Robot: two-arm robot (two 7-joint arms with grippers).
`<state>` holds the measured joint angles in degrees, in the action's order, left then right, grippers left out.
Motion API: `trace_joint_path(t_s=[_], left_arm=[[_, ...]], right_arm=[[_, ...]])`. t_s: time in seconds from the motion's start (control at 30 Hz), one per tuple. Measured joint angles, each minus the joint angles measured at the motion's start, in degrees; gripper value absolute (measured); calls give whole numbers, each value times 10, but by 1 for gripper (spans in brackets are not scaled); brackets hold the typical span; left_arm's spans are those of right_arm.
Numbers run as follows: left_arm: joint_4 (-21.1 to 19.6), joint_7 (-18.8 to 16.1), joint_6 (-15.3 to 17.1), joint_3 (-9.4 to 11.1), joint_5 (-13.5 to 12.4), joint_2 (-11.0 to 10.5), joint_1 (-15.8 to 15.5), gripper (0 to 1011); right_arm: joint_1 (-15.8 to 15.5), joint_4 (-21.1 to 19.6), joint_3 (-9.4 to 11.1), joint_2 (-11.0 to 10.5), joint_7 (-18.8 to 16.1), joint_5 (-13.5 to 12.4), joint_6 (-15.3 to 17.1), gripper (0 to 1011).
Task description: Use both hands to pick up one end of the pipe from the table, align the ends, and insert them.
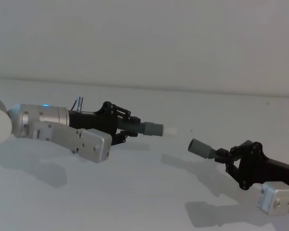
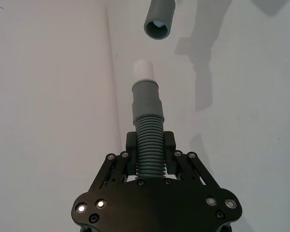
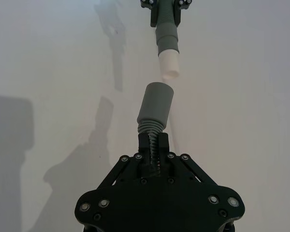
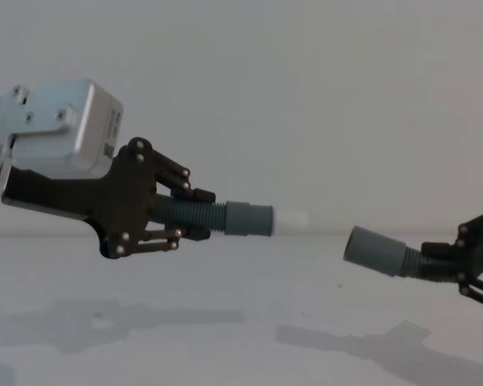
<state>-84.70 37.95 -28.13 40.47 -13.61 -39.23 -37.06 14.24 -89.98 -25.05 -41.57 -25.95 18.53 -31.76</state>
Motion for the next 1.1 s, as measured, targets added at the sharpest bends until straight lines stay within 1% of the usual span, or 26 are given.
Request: trace_joint_path(t_s=[0.33,1.1], left_arm=[[0,0,0,0,0,0,0,305],[0,0,0,0,0,0,0,305]], right_arm=[[7,-2,-12,6,-3,0,6,85],[38,19,-32,23,-2,6,12,85]])
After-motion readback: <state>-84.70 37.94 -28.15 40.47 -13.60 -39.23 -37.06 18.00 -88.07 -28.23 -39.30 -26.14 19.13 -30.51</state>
